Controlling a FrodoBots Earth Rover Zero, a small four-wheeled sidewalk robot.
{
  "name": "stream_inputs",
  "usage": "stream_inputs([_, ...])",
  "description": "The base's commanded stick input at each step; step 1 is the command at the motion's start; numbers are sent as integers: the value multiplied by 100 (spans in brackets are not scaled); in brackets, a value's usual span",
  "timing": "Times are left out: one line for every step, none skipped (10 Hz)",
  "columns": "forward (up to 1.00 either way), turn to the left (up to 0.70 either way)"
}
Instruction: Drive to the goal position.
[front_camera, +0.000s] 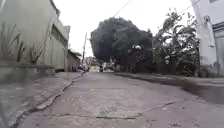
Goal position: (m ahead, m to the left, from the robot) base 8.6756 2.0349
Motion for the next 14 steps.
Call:
stream_inputs([11, 0])
stream_inputs([9, 0])
stream_inputs([6, 0])
stream_inputs([6, 0])
stream_inputs([8, 0])
stream_inputs([14, 0])
stream_inputs([19, 3])
stream_inputs([67, 25])
stream_inputs([95, 38])
stream_inputs([98, 39])
stream_inputs([100, 40])
stream_inputs([100, 40])
stream_inputs([100, 40])
stream_inputs([100, 40])
